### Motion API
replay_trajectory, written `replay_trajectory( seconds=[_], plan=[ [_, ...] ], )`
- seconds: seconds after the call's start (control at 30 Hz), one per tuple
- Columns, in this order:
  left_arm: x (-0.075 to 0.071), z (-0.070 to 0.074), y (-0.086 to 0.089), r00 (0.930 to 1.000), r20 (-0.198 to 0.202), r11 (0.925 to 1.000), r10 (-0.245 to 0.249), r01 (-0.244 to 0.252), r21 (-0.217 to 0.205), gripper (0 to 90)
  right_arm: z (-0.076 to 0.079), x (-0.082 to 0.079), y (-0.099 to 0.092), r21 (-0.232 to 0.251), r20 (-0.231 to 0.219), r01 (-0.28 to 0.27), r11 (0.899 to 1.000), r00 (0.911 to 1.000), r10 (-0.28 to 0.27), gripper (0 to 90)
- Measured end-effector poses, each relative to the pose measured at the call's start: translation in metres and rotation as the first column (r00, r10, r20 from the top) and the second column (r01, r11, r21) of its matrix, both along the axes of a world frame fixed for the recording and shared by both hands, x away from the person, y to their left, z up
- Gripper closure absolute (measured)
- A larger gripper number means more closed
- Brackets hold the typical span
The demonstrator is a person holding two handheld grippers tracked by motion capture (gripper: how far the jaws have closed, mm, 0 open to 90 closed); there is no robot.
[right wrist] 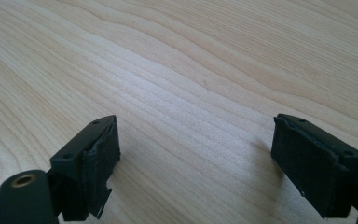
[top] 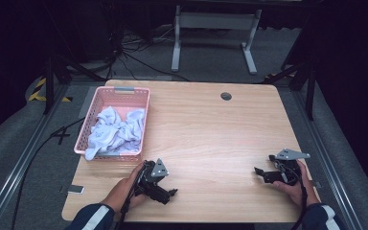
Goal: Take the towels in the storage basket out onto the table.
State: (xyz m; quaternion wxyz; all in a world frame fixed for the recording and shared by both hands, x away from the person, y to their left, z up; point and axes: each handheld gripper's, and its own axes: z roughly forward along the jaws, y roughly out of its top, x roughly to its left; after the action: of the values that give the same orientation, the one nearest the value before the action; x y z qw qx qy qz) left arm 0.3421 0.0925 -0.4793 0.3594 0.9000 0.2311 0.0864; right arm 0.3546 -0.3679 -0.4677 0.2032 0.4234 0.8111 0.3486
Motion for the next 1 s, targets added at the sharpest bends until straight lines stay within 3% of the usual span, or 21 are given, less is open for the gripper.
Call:
replay_trajectory(
  seconds=[0.1, 0.27, 0.4, 0.47, 0.53, 0.57, 0.6, 0.67, 0.8, 0.93, 1.0],
  plan=[
    [0.005, 0.000, 0.003, 0.9990, 0.006, 0.9990, -0.045, 0.045, 0.001, 0.2, 0.000, 0.000, 0.000, -0.001, 0.001, -0.002, 1.000, 1.0000, 0.002, 15.6],
    [0.005, 0.000, 0.004, 0.9991, 0.004, 0.9991, -0.042, 0.042, 0.003, 0.2, 0.000, -0.002, 0.000, 0.000, -0.001, 0.003, 1.000, 1.0000, -0.003, 15.6],
    [0.004, 0.003, 0.007, 0.9987, -0.008, 0.9983, -0.050, 0.050, 0.030, 0.6, 0.000, -0.004, -0.001, 0.000, 0.001, 0.005, 1.000, 1.0000, -0.005, 15.6],
    [0.004, 0.007, 0.008, 0.9969, -0.011, 0.9955, -0.078, 0.078, 0.053, 6.7, 0.000, -0.005, -0.002, -0.001, -0.001, 0.004, 1.000, 1.0000, -0.004, 15.6],
    [0.004, 0.012, 0.010, 0.9955, 0.009, 0.9939, -0.095, 0.094, 0.057, 21.2, 0.000, -0.007, -0.002, 0.005, 0.001, 0.007, 1.000, 1.0000, -0.007, 15.6],
    [0.004, 0.014, 0.011, 0.9944, 0.006, 0.9927, -0.106, 0.105, 0.059, 21.0, 0.000, -0.007, -0.002, 0.005, 0.000, 0.007, 1.000, 1.0000, -0.007, 15.6],
    [0.004, 0.017, 0.012, 0.9921, 0.009, 0.9903, -0.125, 0.124, 0.061, 15.2, 0.000, -0.007, -0.002, 0.004, 0.000, 0.007, 1.000, 1.0000, -0.007, 15.6],
    [0.003, 0.024, 0.016, 0.9862, 0.025, 0.9856, -0.164, 0.163, 0.047, 19.4, 0.000, -0.007, -0.002, 0.005, 0.000, 0.006, 1.000, 1.0000, -0.006, 15.6],
    [0.000, 0.037, 0.022, 0.9847, 0.065, 0.9861, -0.162, 0.159, 0.049, 17.6, 0.000, -0.008, -0.003, -0.001, 0.001, 0.000, 1.000, 1.0000, 0.000, 15.6],
    [-0.001, 0.054, 0.031, 0.9839, 0.107, 0.9895, -0.143, 0.140, 0.038, 20.1, 0.000, -0.008, -0.003, -0.001, 0.001, 0.000, 1.000, 1.0000, 0.000, 15.6],
    [-0.001, 0.065, 0.039, 0.9803, 0.161, 0.9934, -0.114, 0.110, 0.031, 19.9, 0.000, -0.008, -0.003, -0.001, 0.001, 0.000, 1.000, 1.0000, 0.000, 15.6]
  ],
)
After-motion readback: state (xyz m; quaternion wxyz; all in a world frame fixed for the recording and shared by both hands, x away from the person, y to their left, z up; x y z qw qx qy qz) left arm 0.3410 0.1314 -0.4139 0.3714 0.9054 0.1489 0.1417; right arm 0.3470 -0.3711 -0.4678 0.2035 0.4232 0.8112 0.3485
